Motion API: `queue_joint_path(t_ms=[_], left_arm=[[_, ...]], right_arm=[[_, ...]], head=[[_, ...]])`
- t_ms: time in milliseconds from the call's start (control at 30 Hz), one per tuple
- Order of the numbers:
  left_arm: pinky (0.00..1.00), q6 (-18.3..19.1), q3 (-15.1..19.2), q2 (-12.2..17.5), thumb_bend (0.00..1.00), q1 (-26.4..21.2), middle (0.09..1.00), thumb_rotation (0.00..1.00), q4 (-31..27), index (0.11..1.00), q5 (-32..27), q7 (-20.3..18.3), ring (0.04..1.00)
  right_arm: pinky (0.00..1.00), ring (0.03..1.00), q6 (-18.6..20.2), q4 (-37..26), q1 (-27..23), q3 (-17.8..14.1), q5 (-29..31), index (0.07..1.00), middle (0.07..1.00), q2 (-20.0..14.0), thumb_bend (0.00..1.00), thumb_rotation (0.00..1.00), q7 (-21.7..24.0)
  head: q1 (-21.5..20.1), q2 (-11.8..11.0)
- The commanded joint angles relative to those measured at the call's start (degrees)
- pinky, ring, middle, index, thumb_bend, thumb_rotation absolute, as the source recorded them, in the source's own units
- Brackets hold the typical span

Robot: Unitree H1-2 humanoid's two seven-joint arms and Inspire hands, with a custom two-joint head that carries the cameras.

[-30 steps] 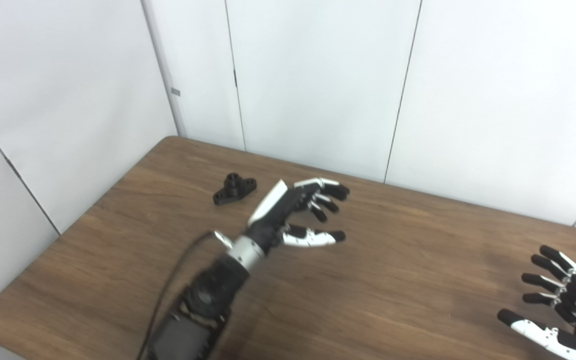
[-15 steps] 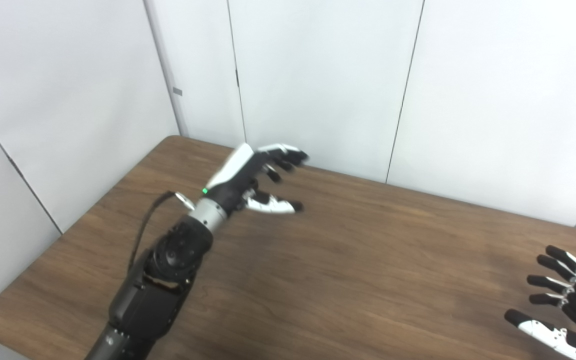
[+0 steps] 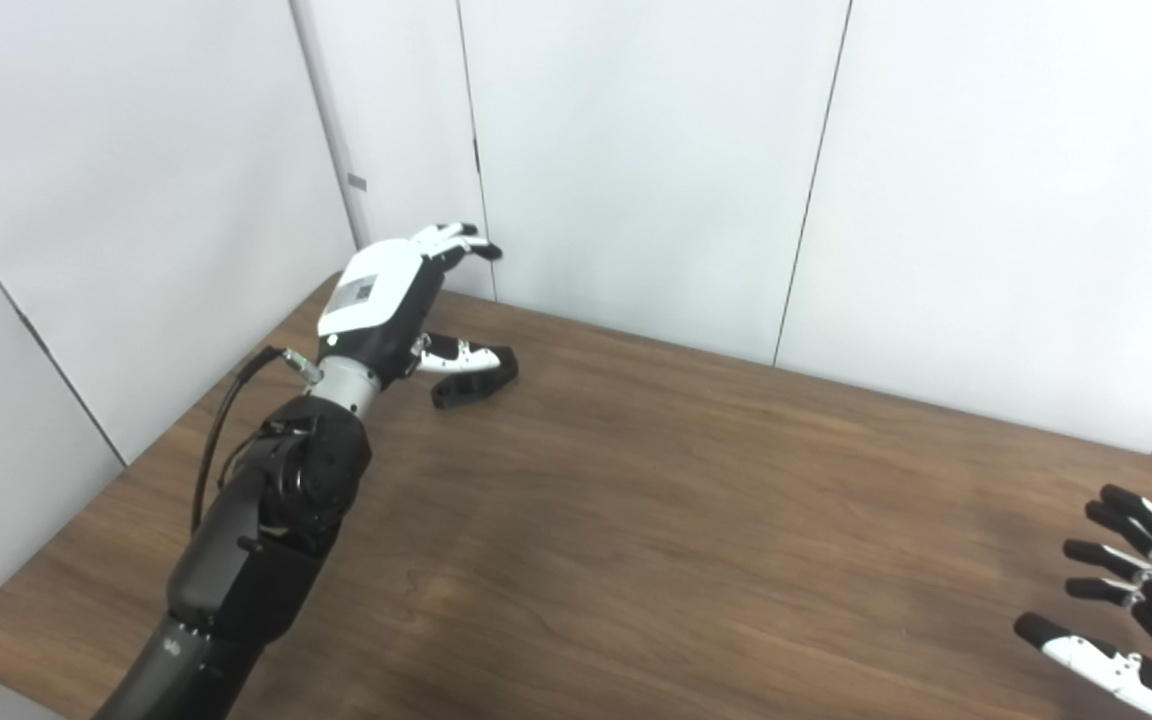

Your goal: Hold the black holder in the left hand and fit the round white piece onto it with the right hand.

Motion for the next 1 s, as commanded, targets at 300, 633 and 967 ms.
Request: queue_joint_path(t_ms=[300, 633, 967], left_arm=[[0.87, 3.62, 1.28, 3.16, 0.89, -3.02, 1.0, 0.21, 4.6, 0.887, 3.28, 2.1, 1.0], [0.99, 10.66, 0.46, 4.94, 1.0, -4.03, 1.0, 0.42, 7.37, 0.91, 0.59, -4.4, 1.0], [0.99, 11.73, -0.95, 5.58, 1.0, -4.15, 1.0, 0.42, 11.3, 0.885, 0.01, -4.26, 1.0]], right_arm=[[0.61, 0.721, -0.29, -2.67, -0.99, -0.25, 0.05, 0.858, 0.849, -0.65, 0.6, 0.0, -0.11], [0.62, 0.718, -0.35, -2.85, -1.13, -0.01, -0.12, 0.854, 0.844, -0.64, 0.6, 0.0, -0.01], [0.61, 0.716, 0.78, -4.26, -0.87, 0.11, -0.03, 0.849, 0.84, -0.37, 0.6, 0.0, 0.05]], head=[[-0.54, 0.5], [-0.79, 0.46], [-1.31, 0.86]])
